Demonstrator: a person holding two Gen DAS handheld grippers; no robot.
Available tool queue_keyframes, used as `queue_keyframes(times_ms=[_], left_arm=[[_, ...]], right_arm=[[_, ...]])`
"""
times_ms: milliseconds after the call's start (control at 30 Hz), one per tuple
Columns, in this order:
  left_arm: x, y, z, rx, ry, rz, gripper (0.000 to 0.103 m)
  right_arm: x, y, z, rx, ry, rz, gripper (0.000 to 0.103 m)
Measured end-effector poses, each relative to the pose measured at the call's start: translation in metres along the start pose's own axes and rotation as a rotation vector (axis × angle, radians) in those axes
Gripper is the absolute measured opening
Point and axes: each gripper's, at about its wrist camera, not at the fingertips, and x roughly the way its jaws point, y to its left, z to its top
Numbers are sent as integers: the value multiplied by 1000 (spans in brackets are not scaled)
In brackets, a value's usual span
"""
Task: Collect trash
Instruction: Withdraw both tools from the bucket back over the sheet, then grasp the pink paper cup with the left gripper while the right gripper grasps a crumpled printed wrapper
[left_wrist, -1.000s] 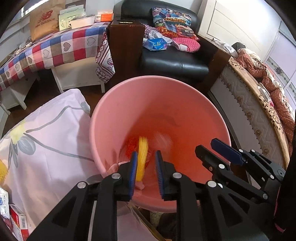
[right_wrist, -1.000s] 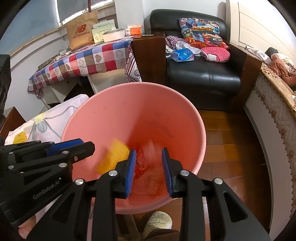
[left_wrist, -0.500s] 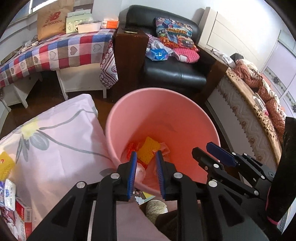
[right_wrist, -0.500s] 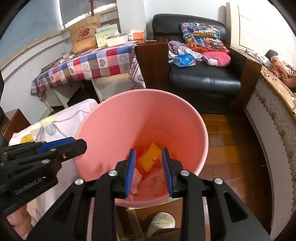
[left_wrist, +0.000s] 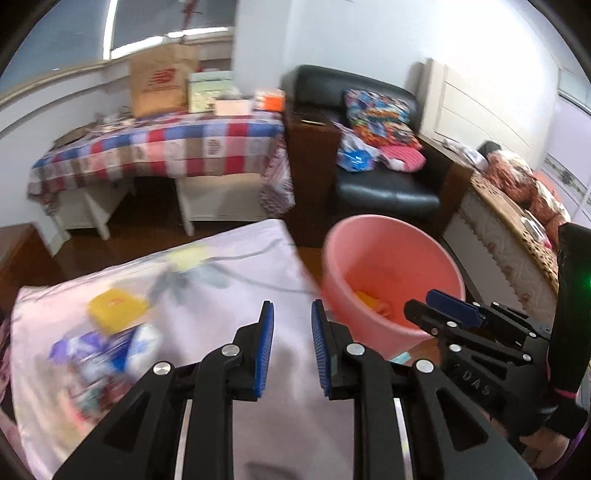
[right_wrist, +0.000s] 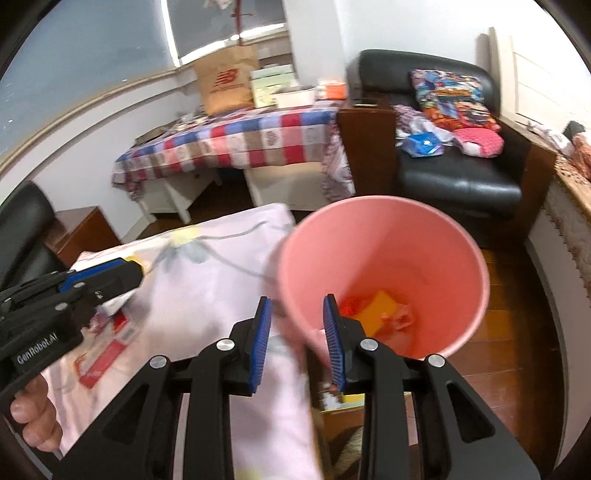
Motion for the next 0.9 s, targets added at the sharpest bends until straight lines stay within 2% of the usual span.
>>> queue_keyframes(times_ms=[167, 500, 633, 767, 900], left_arm=[[-37, 53, -29, -68, -25, 90, 20], [-91, 152, -88, -224, -29, 208, 21], [-94, 177, -115, -275, 21, 215, 28], [-93, 189, -128, -313, 35, 223, 29], [-89, 198, -127, -361, 39, 168, 30]], right_arm=[[3, 36, -10, -39, 21, 55, 30], [15, 94, -33, -127, 96, 153, 30], [20, 115, -38, -170, 121, 180, 30], [26, 129, -40, -183, 153, 220, 30], [26, 147, -38, -216, 147, 262, 30]])
